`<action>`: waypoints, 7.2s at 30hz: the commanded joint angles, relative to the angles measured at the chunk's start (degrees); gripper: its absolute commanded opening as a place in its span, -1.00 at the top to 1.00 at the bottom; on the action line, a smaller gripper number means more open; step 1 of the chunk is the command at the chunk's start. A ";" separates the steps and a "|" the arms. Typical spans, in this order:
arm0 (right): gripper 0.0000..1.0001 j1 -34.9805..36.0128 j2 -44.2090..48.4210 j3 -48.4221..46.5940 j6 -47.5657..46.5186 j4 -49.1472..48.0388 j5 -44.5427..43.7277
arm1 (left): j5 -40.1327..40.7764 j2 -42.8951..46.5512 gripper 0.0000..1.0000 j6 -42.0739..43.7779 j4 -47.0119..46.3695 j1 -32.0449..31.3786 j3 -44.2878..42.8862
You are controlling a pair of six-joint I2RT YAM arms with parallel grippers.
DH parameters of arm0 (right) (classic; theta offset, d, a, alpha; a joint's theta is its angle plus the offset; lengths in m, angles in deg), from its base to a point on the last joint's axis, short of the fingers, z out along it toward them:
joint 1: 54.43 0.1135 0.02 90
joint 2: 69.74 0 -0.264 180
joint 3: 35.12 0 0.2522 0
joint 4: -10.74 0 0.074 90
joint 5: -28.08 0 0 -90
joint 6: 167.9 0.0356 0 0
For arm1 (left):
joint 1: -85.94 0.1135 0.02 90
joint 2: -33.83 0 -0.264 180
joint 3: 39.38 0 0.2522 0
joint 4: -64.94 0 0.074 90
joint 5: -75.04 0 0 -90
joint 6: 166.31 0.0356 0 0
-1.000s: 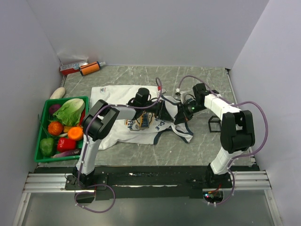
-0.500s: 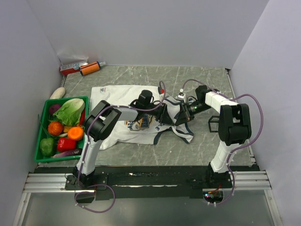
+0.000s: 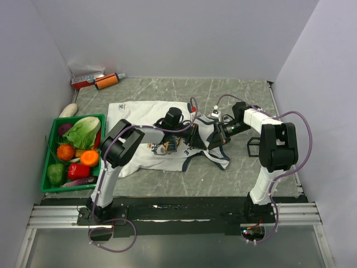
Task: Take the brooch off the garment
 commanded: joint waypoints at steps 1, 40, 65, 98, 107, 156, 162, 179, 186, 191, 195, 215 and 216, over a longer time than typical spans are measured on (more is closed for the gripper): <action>0.99 -0.28 -0.02 -2.12 -0.19 -0.73 1.68 | -1.61 -0.94 0.60 0.15 -2.51 -1.03 -1.97; -0.36 1.31 11.84 2.98 -0.26 -3.55 -0.96 | -4.69 0.03 0.98 -6.71 -7.26 1.34 0.40; 0.62 0.69 7.71 2.89 1.22 -6.62 0.45 | -7.85 -1.47 0.61 -10.75 -13.85 1.43 0.32; -0.01 1.48 9.12 3.41 1.22 -8.03 -2.80 | -8.46 -1.65 0.98 -10.66 -12.17 2.22 -0.92; 0.17 3.24 9.12 3.59 2.71 -12.51 0.98 | -11.10 -0.68 0.98 -9.08 -12.44 3.19 -1.18; 1.00 6.32 10.53 7.02 0.17 -13.83 -0.17 | -3.39 1.17 0.22 2.87 6.70 1.43 -5.92; 1.00 6.40 10.17 7.37 1.40 -14.36 -0.16 | -2.66 1.26 0.32 3.05 7.78 1.52 -6.19; 0.39 9.66 8.24 4.30 -3.86 -3.92 7.39 | 1.65 1.79 0.98 3.93 10.77 -0.68 -6.54; 0.07 9.57 9.64 4.03 -11.78 1.11 9.24 | -3.63 1.78 0.98 -3.17 -0.56 0.38 -3.29; 0.37 9.57 10.17 5.00 -12.75 0.85 9.68 | -5.74 1.35 0.98 -9.68 -10.67 1.52 -0.83; 0.53 9.66 9.65 4.56 -12.31 0.84 10.47 | -6.01 0.99 0.98 -11.45 -13.66 1.78 -0.39; 0.05 4.21 10.17 8.07 -3.26 -4.69 8.19 | -4.16 2.31 0.98 -14.88 -19.21 2.84 1.99; 0.06 3.95 10.35 8.16 -3.61 -4.26 8.19 | -4.16 2.23 0.98 -14.88 -19.21 2.75 1.90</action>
